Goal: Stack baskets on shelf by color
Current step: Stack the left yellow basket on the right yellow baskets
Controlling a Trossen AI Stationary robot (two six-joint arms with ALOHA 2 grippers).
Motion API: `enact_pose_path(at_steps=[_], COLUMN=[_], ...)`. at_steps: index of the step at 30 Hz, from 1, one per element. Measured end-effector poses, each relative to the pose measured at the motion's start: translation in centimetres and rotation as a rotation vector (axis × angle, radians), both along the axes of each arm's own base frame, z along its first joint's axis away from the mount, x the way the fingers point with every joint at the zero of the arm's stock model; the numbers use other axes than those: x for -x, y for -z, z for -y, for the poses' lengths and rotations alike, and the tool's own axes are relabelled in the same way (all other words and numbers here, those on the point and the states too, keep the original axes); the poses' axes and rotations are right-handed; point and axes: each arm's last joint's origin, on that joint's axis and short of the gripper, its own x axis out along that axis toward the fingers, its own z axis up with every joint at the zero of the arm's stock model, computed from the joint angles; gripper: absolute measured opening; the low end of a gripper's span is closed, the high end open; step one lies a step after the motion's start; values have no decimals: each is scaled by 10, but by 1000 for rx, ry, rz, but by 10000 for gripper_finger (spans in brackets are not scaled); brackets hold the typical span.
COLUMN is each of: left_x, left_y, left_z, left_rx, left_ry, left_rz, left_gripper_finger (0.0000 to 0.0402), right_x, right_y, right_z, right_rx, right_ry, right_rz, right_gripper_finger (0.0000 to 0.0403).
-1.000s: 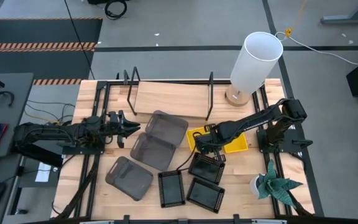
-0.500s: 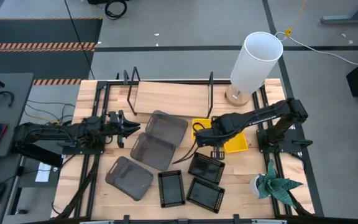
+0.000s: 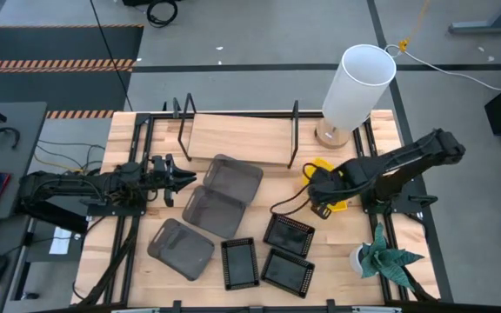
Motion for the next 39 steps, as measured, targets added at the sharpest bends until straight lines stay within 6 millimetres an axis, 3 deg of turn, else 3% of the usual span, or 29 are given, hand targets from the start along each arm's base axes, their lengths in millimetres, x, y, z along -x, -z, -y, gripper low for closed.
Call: enact_pose_path(at_steps=[4, 17, 27, 39], left_x=[0, 0, 0, 0], left_y=[0, 0, 0, 0], left_z=[0, 0, 0, 0], left_rx=[0, 0, -1, 0], left_ry=[0, 1, 0, 0], left_rz=[0, 1, 0, 0], left_gripper_finger=[85, 83, 90, 86], right_x=[5, -25, -40, -41], right_y=[8, 48, 41, 42], right_z=[-3, -5, -6, -6], right_rx=[-24, -21, -76, -77], right_ry=[98, 257, 310, 320], right_rz=[23, -69, -18, -26], right_gripper_finger=[14, 19, 20, 23])
